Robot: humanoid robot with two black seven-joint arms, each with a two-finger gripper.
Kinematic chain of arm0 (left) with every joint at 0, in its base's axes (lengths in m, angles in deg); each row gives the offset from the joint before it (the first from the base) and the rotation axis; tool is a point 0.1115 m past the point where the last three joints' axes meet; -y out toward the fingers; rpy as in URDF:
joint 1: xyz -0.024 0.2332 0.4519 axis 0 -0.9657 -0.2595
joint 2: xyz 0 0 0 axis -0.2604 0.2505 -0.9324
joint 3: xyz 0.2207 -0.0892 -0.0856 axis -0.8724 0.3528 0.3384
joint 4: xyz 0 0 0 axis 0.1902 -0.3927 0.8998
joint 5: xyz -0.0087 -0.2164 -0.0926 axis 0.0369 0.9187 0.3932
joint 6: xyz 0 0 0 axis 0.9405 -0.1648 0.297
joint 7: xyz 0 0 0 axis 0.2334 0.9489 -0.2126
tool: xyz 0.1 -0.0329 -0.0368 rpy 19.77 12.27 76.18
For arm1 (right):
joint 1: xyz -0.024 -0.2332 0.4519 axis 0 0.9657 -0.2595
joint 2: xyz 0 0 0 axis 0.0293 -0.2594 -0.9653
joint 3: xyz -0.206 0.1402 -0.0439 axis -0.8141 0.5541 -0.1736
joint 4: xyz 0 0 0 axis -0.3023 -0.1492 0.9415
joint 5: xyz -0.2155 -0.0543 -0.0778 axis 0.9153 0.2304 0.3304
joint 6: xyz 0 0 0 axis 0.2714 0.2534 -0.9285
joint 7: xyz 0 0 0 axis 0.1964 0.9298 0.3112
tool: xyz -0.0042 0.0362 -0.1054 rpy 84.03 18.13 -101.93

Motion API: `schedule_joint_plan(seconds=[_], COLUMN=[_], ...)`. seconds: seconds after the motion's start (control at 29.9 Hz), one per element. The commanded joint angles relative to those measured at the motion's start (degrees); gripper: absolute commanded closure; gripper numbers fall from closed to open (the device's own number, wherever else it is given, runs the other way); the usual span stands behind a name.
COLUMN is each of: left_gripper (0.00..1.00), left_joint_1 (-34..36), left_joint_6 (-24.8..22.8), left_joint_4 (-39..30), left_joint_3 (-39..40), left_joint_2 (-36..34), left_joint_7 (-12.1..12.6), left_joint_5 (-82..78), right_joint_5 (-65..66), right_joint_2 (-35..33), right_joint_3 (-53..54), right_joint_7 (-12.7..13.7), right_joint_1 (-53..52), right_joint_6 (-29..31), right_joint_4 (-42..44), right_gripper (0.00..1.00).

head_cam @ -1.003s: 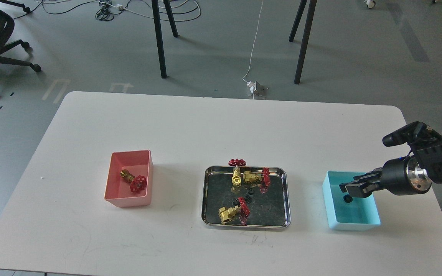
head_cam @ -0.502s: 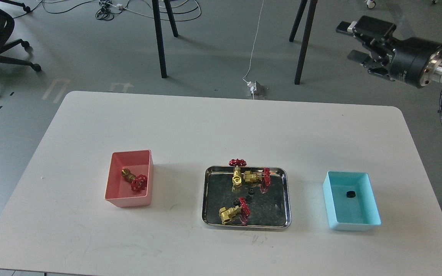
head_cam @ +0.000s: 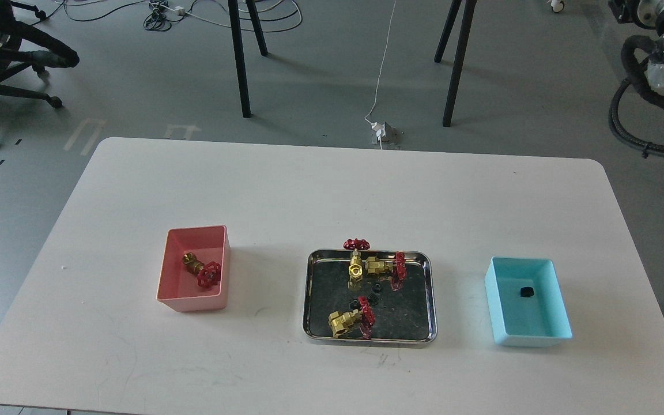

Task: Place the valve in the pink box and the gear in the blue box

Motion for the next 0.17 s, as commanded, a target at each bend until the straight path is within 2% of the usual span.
schedule_joint_plan(seconds=[0.0, 0.13], left_gripper=[0.00, 0.00], left_joint_1=[-0.8, -0.9], left_joint_6=[-1.7, -1.7], left_joint_4=[-1.6, -1.6], left_joint_3=[-0.1, 0.0], left_joint_2=[1.5, 1.5], left_joint_7=[1.1, 1.1], left_joint_5=[-0.2, -0.3], right_joint_5=[0.5, 0.6], right_joint_2=[0.6, 0.3], right_joint_3=[0.0, -0.1], right_joint_7=[-0.3, -0.9], right_joint_1=[0.0, 0.4], right_joint_6=[-0.1, -0.1], right_joint_4=[-0.6, -3.2], right_gripper=[0.01, 0.01])
